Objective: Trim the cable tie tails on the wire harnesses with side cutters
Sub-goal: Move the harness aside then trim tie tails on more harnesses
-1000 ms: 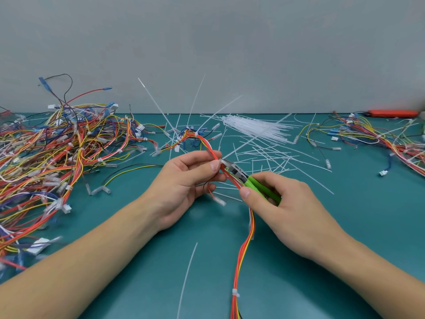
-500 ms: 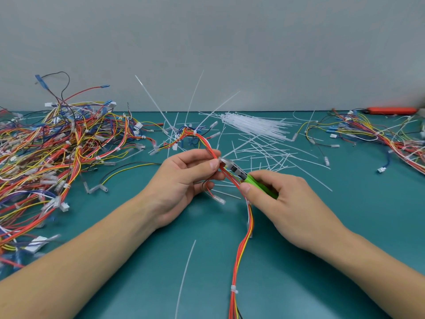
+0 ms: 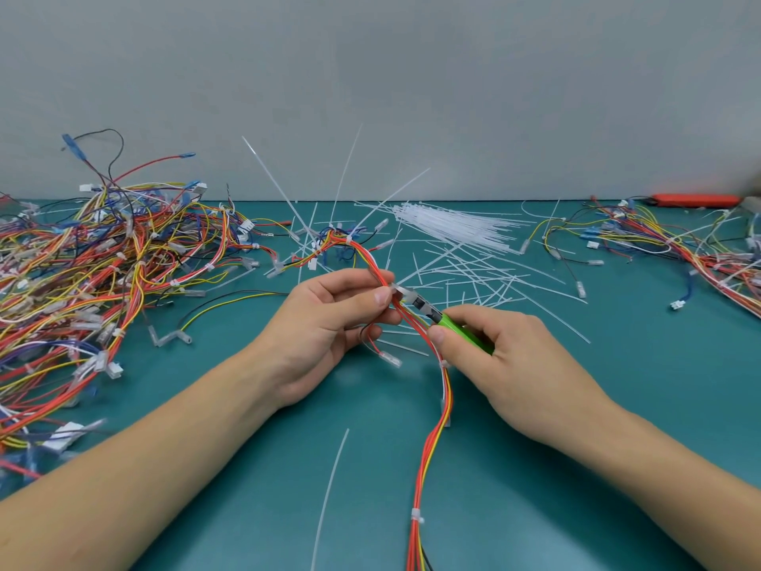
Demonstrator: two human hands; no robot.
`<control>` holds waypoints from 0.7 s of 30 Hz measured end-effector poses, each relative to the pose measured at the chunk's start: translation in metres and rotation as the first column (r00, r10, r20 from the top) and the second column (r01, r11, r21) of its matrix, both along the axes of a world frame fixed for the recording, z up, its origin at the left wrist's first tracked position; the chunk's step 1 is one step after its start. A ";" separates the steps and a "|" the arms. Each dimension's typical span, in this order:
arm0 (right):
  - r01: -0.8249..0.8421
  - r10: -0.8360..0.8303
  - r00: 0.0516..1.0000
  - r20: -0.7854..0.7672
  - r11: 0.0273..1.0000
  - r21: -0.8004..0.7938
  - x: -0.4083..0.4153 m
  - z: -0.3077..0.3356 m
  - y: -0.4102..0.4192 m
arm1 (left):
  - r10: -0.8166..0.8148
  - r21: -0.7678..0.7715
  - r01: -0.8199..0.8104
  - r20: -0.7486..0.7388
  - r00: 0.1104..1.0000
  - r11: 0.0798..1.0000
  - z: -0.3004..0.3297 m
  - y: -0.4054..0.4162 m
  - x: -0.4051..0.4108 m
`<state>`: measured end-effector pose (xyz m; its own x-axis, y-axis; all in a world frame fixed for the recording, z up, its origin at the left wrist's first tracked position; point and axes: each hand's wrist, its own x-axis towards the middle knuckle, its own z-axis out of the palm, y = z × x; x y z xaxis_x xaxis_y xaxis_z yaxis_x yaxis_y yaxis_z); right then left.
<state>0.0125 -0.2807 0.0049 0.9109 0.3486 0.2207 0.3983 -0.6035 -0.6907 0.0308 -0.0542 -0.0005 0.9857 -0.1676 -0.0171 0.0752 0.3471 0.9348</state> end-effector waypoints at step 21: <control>0.054 -0.010 0.989 -0.147 0.953 0.298 0.008 -0.008 -0.001 | -0.199 0.334 0.140 0.150 0.968 0.932 -0.006 -0.003 -0.004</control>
